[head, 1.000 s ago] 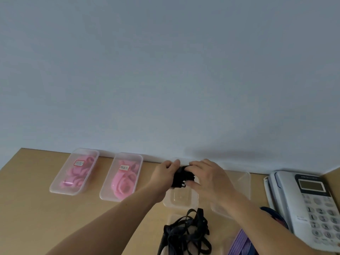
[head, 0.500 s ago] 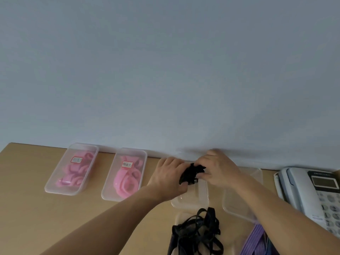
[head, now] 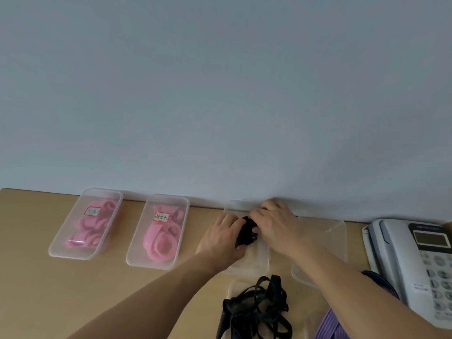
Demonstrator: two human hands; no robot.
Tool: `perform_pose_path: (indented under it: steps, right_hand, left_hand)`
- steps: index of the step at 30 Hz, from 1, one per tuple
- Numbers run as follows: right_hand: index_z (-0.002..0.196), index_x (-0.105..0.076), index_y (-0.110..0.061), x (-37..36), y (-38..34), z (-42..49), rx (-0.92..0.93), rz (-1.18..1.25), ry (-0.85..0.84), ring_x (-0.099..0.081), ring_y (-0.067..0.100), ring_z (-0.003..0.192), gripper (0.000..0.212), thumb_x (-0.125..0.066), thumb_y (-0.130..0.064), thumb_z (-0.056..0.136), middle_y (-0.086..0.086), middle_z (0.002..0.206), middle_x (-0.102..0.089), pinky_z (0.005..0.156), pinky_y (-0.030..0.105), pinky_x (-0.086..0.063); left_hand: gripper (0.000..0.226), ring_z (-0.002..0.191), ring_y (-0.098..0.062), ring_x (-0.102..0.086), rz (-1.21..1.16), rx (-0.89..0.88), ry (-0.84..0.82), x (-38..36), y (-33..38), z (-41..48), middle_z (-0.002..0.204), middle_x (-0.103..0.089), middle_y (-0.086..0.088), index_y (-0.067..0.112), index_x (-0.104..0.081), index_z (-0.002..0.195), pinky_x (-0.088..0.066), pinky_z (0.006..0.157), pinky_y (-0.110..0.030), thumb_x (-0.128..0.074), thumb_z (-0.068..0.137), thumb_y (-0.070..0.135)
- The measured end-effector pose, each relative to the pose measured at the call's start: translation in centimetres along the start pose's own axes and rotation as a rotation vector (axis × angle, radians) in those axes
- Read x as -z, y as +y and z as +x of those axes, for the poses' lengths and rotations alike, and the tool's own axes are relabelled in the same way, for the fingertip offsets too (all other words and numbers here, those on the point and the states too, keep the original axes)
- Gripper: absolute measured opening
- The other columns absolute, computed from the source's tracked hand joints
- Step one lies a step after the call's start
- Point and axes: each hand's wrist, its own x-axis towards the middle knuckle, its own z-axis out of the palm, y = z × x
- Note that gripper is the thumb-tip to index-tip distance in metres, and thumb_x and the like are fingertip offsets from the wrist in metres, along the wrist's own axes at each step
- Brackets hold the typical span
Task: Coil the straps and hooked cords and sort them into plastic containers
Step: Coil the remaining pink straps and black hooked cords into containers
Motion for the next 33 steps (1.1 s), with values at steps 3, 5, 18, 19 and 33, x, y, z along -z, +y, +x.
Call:
perform_pose_path:
  steps: [3, 5, 18, 19, 33]
  right_hand:
    - [0.091, -0.07, -0.022, 0.2, -0.8, -0.1, -0.1, -0.053, 0.057, -0.054, 0.025, 0.106, 0.009, -0.067, -0.026, 0.084, 0.0, 0.112, -0.059, 0.085, 0.038, -0.045]
    - [0.087, -0.069, -0.021, 0.1, -1.1, 0.0, -0.11, -0.081, 0.083, -0.057, 0.024, 0.097, 0.004, -0.069, -0.022, 0.082, -0.001, 0.097, -0.062, 0.08, 0.036, -0.047]
    - [0.12, -0.062, -0.02, -0.8, -1.7, -1.2, -0.122, 0.017, 0.062, -0.053, 0.024, 0.111, 0.032, -0.061, -0.03, 0.09, -0.001, 0.115, -0.058, 0.099, 0.036, -0.039]
    - [0.125, -0.058, -0.019, -0.8, -1.7, -1.1, -0.104, -0.001, 0.042, -0.05, 0.023, 0.114, 0.034, -0.054, -0.032, 0.094, -0.001, 0.117, -0.057, 0.107, 0.037, -0.032]
    - [0.136, -0.05, -0.017, 0.7, -2.3, -3.1, -0.164, 0.057, 0.082, -0.039, 0.025, 0.135, 0.052, -0.055, -0.043, 0.091, 0.003, 0.139, -0.049, 0.116, 0.046, -0.025]
  left_hand:
    - [0.052, 0.116, -0.021, -0.052, 0.141, -0.03, 0.047, 0.2, 0.3, -0.1, 0.119, -0.06, 0.003, 0.021, -0.059, 0.125, -0.044, 0.098, -0.033, -0.067, 0.078, 0.041]
    - [0.048, 0.113, -0.023, -0.059, 0.219, -0.036, 0.116, 0.3, 0.6, 0.0, 0.108, -0.066, 0.003, 0.02, -0.066, 0.112, -0.047, 0.097, -0.036, -0.073, 0.07, 0.041]
    - [0.046, 0.133, -0.026, -0.042, 0.231, 0.063, 0.089, 0.1, 1.0, 0.0, 0.122, -0.062, 0.003, 0.021, -0.061, 0.121, -0.026, 0.113, -0.042, -0.059, 0.08, 0.044]
    - [0.046, 0.138, -0.025, -0.036, 0.232, 0.08, 0.06, 0.0, 1.2, 0.0, 0.127, -0.059, 0.003, 0.022, -0.058, 0.124, -0.02, 0.115, -0.042, -0.056, 0.083, 0.044]
    - [0.062, 0.149, -0.026, -0.01, 0.248, 0.154, 0.013, 1.8, 2.1, -0.5, 0.148, -0.038, 0.002, 0.024, -0.038, 0.14, -0.007, 0.119, -0.047, -0.047, 0.086, 0.055]
